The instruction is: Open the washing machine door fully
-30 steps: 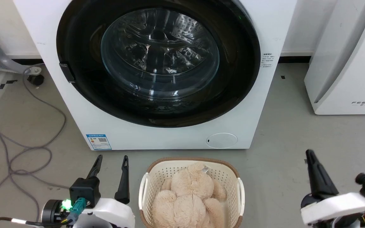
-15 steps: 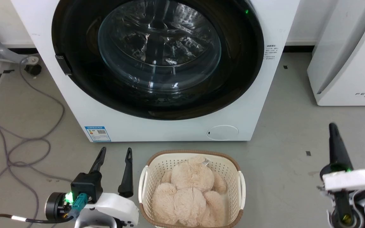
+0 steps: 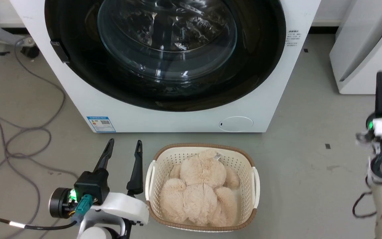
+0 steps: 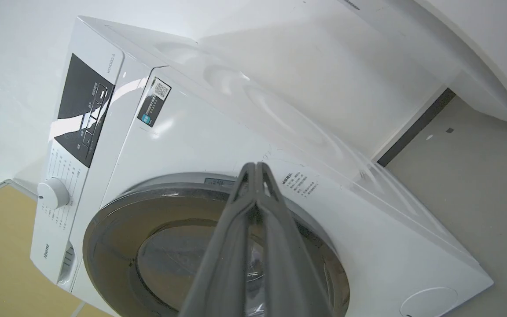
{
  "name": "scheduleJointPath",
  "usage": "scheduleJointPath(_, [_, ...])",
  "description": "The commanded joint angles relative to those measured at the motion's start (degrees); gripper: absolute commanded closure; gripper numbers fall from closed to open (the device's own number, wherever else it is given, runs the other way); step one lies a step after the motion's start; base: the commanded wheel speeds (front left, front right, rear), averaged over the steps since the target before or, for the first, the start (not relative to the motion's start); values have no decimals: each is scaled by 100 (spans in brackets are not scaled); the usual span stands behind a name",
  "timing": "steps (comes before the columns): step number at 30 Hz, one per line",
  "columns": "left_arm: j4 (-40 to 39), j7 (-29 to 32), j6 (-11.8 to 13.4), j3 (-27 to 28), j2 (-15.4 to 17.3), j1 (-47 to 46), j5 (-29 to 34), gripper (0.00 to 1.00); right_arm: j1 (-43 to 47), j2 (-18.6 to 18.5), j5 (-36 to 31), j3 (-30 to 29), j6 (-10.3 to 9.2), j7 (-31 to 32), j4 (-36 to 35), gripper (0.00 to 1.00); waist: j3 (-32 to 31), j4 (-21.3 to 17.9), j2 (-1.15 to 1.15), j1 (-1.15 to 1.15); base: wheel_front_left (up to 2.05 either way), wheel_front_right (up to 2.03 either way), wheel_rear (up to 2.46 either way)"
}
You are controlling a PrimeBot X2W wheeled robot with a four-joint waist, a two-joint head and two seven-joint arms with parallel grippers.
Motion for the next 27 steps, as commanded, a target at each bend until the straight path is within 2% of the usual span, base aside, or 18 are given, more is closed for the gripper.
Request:
scheduleJointPath(1, [-16,-58,31,-12,5,-106,-38,0,-270,-93,260,44,4,-24,154,100,52,8,0,0,0,0,0])
scheduleJointPath(8, [-66,-142,24,-62,6,-237,-63,0,-1320,-486,1080,477,4,178,919,100,282,16,0,0,0,0,0])
scheduleJointPath(17, [-102,-250,11,-147,6,-433,-104,0,-2679,-858,1939,1301,5,950,1932,100,581,33,0,0,0,0,0])
scheduleJointPath(27, [-126,-370,-11,-222,6,-613,-142,0,-4163,-906,2596,2278,5,1997,3102,100,900,38,0,0,0,0,0])
